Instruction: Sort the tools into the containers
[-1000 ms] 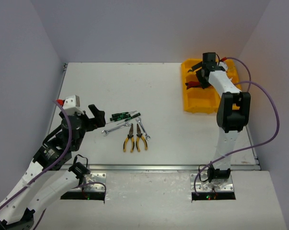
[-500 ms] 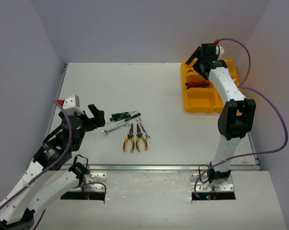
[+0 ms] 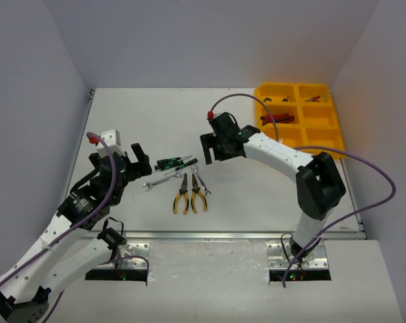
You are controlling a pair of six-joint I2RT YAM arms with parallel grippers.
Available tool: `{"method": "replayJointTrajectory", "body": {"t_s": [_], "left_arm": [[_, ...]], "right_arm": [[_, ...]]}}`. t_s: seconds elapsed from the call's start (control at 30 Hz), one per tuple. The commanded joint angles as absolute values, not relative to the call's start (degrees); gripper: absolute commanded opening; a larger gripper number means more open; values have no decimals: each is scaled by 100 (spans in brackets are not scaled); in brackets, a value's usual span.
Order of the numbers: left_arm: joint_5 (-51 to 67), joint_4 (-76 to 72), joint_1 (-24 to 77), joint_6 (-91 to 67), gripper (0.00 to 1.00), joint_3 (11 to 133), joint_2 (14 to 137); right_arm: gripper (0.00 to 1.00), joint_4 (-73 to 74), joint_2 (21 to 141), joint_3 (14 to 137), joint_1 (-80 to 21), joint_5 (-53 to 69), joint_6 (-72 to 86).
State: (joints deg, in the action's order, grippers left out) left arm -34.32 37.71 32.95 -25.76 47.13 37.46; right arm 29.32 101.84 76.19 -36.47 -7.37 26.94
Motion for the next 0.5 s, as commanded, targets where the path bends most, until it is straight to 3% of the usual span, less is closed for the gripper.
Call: {"method": "replayJointTrajectory", "body": {"t_s": [0.0,0.47], "left_arm": [[-3530,3656,3211,-2593,100,4781,3744],[-3438,3621,3190,-2567,100,4764,3665]], "right_arm": [[75,2885,10061,7427,-4293,-844,2968],[30,3027,10761,7403,-5360,-768,3302]]}}
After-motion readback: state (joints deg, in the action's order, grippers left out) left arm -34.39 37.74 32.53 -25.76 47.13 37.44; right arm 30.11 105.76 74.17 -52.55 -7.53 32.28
